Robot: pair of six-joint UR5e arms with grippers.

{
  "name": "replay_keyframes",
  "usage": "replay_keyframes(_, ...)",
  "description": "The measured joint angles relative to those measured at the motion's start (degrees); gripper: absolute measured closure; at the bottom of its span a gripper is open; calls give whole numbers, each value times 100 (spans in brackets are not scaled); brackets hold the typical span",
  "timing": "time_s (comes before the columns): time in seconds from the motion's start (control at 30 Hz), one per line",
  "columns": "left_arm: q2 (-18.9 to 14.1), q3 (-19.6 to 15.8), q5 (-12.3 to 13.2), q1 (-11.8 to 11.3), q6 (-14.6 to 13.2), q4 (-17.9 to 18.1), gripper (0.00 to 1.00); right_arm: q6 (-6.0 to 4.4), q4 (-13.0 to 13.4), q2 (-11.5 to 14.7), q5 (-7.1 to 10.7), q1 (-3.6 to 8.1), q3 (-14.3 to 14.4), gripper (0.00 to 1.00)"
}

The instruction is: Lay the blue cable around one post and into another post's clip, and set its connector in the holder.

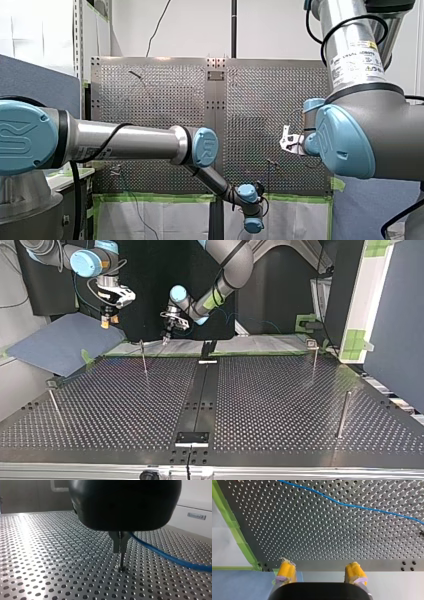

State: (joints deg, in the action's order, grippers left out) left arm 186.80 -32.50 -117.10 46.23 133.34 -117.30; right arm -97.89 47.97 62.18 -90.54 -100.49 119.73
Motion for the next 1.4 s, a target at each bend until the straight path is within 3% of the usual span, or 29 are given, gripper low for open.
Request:
replay_keyframes(0.2, -41, 0, 26, -14, -64, -10, 93, 1, 2, 17, 0, 1, 0, 2)
replay_keyframes(0.37, -202, -46, 26, -14, -271, -165, 93, 5, 1, 19, 0, 0, 2, 2)
replay_keyframes(0.7, -625, -425, -56, -12, -705, -373, 93, 5, -6, 35, 0, 1, 2, 2)
replay_keyframes(1.1, -1298, -939, -106, -12, -1379, -891, 93, 3, -43, 155, 2, -2, 25, 2)
replay_keyframes(1.4, -1773, -1116, -376, 26, -1866, -1106, 90, -19, -42, 185, 2, -2, 37, 2)
